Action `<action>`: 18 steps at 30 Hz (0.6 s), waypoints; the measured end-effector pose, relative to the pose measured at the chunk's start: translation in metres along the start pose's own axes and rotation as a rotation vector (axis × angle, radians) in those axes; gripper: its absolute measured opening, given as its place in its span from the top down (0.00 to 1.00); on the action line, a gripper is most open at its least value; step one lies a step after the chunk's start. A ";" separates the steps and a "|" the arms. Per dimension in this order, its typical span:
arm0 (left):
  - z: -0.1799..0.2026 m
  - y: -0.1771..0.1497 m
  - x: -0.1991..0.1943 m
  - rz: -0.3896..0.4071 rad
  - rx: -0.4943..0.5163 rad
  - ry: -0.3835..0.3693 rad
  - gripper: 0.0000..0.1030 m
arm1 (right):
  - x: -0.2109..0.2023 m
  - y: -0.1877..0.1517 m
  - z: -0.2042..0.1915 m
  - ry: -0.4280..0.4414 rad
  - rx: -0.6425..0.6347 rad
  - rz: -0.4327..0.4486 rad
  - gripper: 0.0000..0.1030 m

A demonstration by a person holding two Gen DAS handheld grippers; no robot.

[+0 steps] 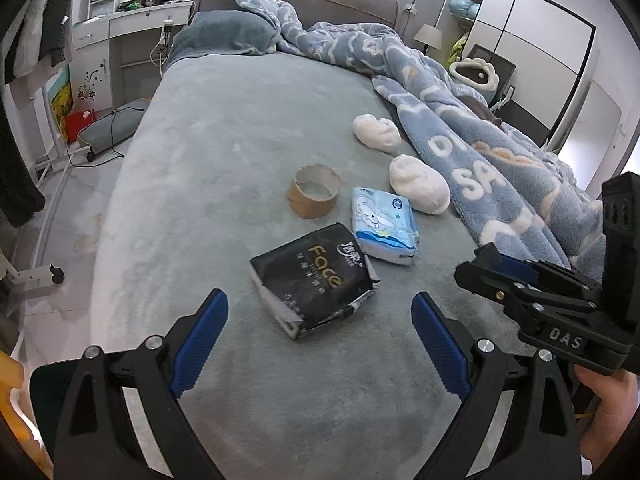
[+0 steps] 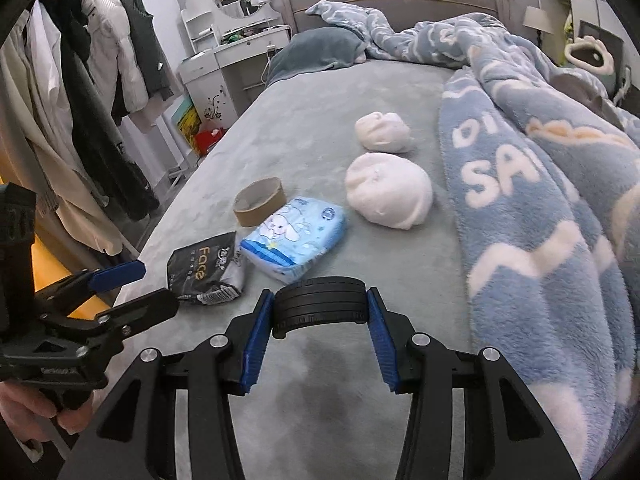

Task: Collect trash
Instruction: 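Close the right tool on the black rubber piece while the left tool grasps the black Face tissue pack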

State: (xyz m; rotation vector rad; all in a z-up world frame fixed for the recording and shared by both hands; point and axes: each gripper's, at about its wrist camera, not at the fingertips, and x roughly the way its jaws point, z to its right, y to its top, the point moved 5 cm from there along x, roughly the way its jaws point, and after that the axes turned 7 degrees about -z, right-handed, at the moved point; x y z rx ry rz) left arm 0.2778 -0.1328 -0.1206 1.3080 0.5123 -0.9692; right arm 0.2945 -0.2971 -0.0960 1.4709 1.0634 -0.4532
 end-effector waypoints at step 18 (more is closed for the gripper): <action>0.002 0.006 0.037 -0.034 -0.060 0.067 0.08 | -0.011 -0.013 0.019 0.008 0.014 -0.002 0.54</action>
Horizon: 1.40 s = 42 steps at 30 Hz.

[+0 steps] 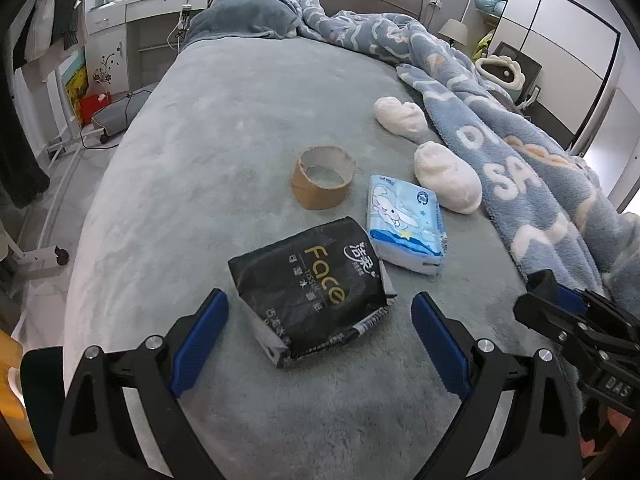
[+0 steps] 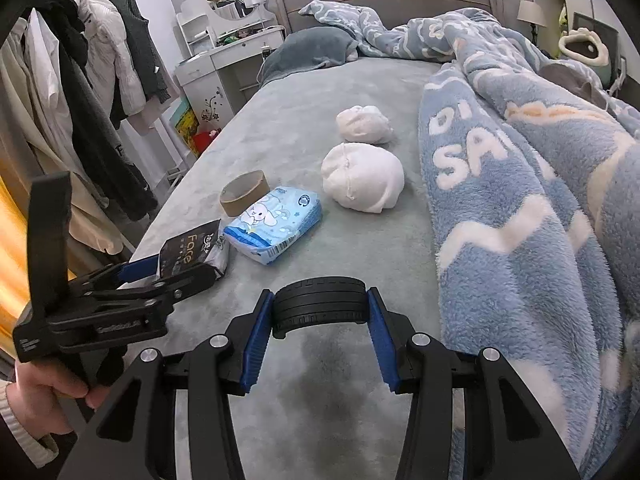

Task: Collect trash
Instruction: 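Close the right tool on the black rubber piece while the left tool grasps the black Face tissue pack, then carry the Face pack with the left tool over the bin while the right tool carries the rubber piece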

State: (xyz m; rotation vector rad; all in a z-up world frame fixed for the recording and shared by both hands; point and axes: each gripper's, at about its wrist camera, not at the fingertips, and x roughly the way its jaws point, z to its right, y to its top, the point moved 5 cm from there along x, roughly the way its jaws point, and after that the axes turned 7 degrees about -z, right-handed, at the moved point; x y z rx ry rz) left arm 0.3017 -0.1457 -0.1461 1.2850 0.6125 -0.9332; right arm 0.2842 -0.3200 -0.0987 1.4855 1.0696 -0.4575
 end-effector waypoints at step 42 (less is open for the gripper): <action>-0.107 0.015 -0.052 0.025 -0.113 0.099 0.21 | 0.009 0.036 -0.081 0.080 -0.071 0.023 0.54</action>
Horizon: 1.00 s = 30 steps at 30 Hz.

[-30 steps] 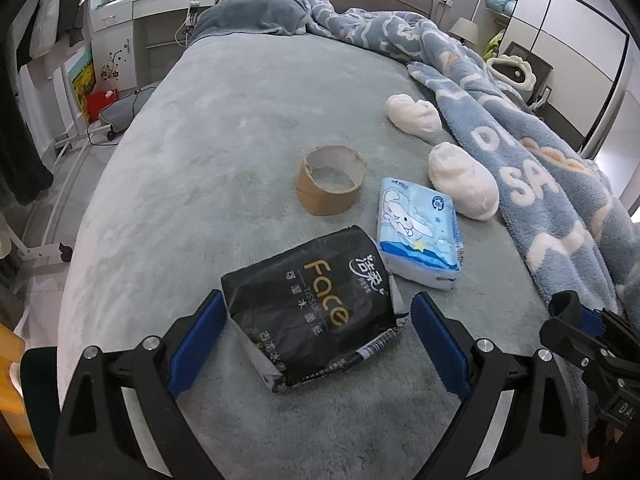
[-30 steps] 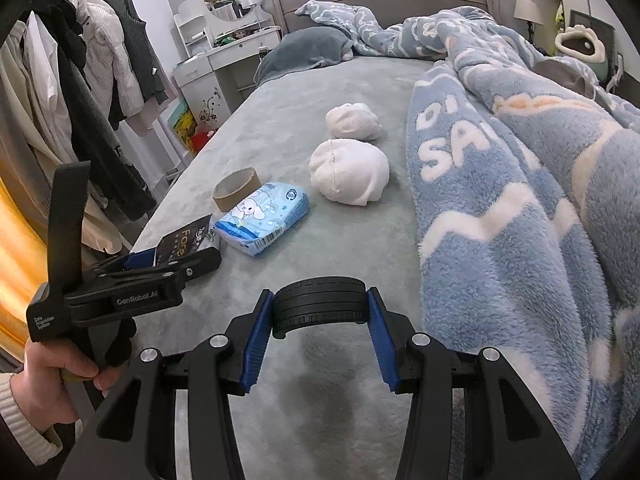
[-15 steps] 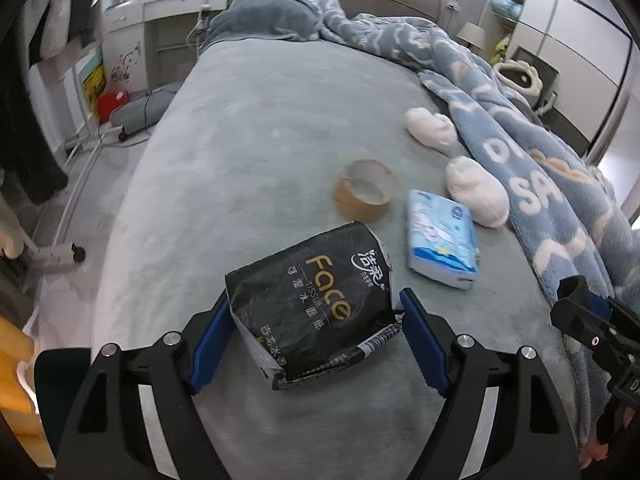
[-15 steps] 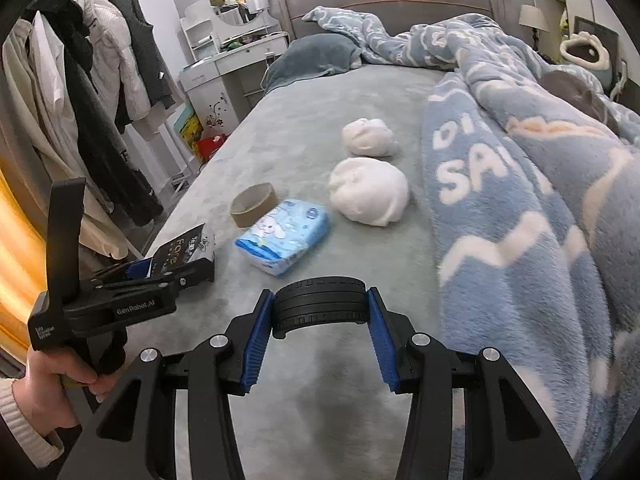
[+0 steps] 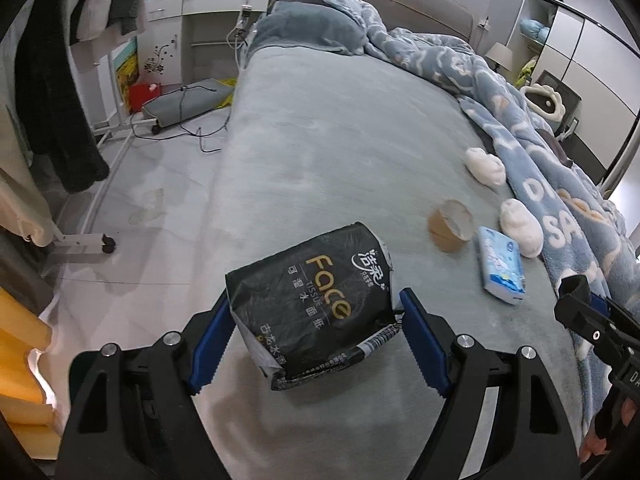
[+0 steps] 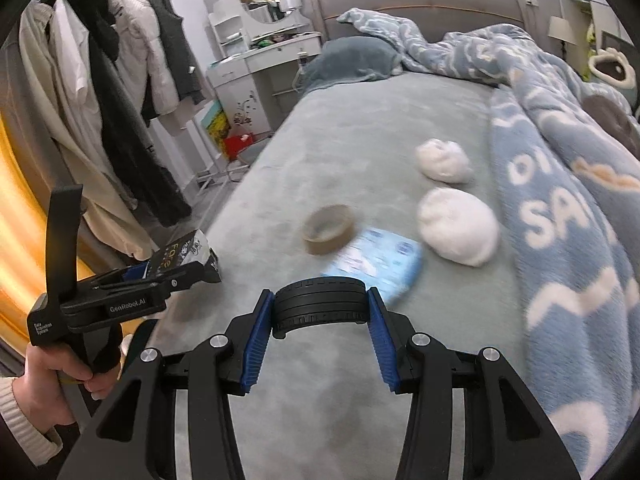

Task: Collect trash
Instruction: 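Carry the Face pack with the left tool over the bin while the right tool carries the rubber piece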

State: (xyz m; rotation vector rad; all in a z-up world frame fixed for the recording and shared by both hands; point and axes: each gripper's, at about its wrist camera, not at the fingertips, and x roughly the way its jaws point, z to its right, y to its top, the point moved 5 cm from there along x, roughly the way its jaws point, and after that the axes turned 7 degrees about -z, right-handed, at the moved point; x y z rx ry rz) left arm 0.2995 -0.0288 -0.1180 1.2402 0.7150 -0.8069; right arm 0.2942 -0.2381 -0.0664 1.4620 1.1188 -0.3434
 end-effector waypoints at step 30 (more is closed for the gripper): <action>-0.142 -0.045 0.006 -0.248 0.004 0.112 0.21 | 0.068 0.042 -0.173 0.172 -0.203 -0.035 0.54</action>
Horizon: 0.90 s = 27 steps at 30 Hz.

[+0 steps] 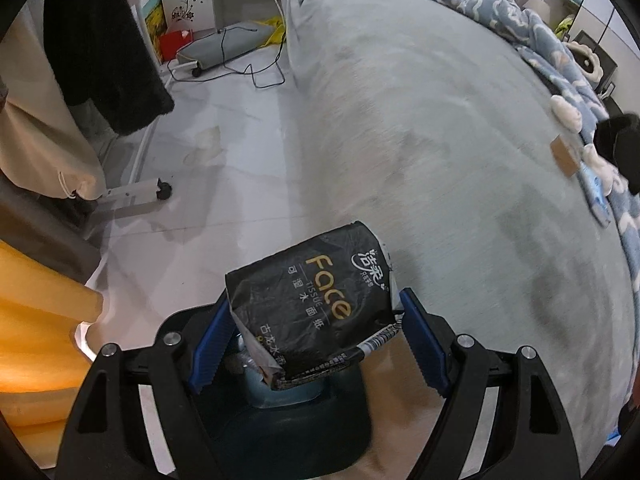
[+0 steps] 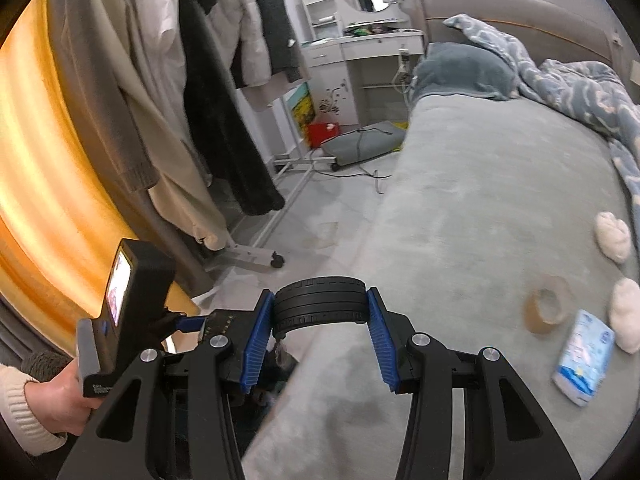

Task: Collect trash
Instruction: 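Carry the Face pack with the left tool over the bin while the right tool carries the rubber piece, then open the left tool to drop the Face pack into the bin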

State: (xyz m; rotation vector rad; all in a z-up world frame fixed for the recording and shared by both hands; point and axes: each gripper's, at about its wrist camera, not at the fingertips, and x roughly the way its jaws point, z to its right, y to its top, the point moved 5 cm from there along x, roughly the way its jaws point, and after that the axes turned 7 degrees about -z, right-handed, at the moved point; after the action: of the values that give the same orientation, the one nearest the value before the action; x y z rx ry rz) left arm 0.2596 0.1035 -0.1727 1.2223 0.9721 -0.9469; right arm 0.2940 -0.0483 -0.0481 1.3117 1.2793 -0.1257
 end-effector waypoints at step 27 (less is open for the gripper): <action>-0.088 -0.080 0.054 -0.375 -0.027 -0.054 0.16 | 0.098 -0.011 -0.092 0.065 -0.154 -0.193 0.54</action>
State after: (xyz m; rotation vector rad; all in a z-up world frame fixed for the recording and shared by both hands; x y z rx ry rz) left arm 0.1937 0.1798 -0.2555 1.0024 1.1912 -1.2481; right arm 0.2677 0.0713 -0.1031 1.0674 1.4413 -0.1175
